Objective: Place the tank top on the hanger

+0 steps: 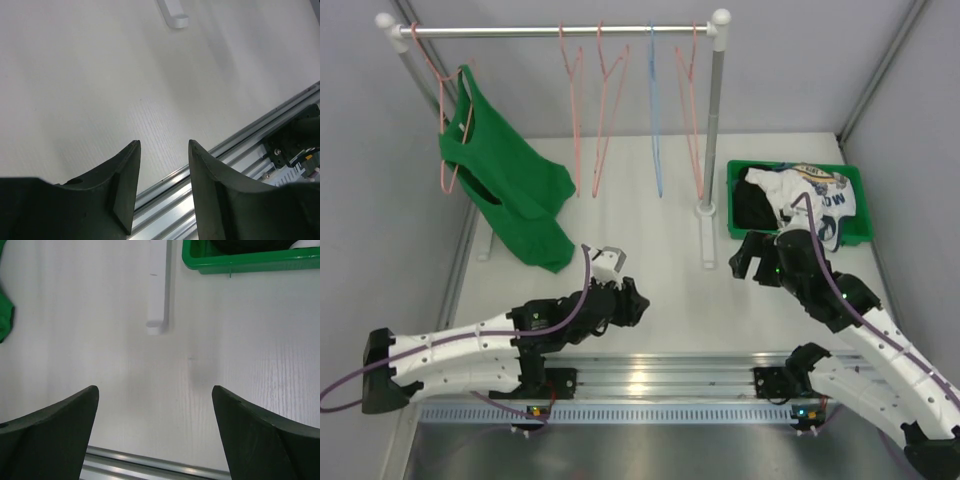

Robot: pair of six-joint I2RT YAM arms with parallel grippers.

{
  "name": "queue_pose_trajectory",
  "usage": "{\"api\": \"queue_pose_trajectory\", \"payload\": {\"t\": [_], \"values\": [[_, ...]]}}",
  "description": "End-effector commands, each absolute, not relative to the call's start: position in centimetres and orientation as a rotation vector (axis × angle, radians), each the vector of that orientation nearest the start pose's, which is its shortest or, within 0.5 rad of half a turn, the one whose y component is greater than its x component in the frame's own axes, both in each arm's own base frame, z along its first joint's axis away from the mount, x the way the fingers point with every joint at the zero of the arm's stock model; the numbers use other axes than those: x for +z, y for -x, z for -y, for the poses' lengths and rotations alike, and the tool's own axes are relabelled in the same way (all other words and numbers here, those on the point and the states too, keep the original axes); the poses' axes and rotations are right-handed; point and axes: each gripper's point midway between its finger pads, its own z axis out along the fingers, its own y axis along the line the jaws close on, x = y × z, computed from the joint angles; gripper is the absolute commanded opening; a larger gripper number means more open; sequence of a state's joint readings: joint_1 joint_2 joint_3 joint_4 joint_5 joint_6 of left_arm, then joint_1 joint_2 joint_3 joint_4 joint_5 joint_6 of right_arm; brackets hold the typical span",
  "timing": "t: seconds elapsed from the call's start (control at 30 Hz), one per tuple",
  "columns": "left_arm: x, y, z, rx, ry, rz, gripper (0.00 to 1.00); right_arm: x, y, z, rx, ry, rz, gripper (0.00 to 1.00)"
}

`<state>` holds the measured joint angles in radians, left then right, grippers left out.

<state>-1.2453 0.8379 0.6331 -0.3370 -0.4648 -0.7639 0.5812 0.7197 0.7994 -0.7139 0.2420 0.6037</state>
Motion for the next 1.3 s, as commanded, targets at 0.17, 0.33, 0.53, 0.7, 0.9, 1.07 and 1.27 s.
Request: {"api": "queue_pose_trajectory", "payload": {"t": [0.17,0.33,0.53,0.7,0.9,1.07,1.27], "values": [[18.1,-14.2,26.5,-0.74,-0.293,-2.112,0.49,23.4,-26.1,-10.6,0.384,-0.249,-2.183,0.89],[18.1,-13.8,26.9,-0.759,-0.319,-2.122,0.5,23.1,-32.8,-5.6,0.364,-0.455,-2.194,0.77],[18.2,-13.2,27.2,-0.791,-0.332,-2.139,0.49,21.0,-39.2,0.7,0.25,-0.699,-2.208,0.66],[18.2,-12.9,27.0,-0.806,-0.329,-2.156,0.49,18.3,-42.3,3.8,0.122,-0.779,-2.243,0.64],[18.3,-12.5,26.3,-0.82,-0.31,-2.16,0.49,13.6,-43.9,5.9,0.052,-0.853,-2.304,0.57],[18.2,-12.5,25.7,-0.808,-0.304,-2.165,0.49,11.4,-44.4,7.0,-0.003,-0.878,-2.335,0.54],[17.9,-12.5,25.7,-0.793,-0.302,-2.178,0.49,13.0,-44.3,6.9,0.013,-0.855,-2.312,0.15]]}}
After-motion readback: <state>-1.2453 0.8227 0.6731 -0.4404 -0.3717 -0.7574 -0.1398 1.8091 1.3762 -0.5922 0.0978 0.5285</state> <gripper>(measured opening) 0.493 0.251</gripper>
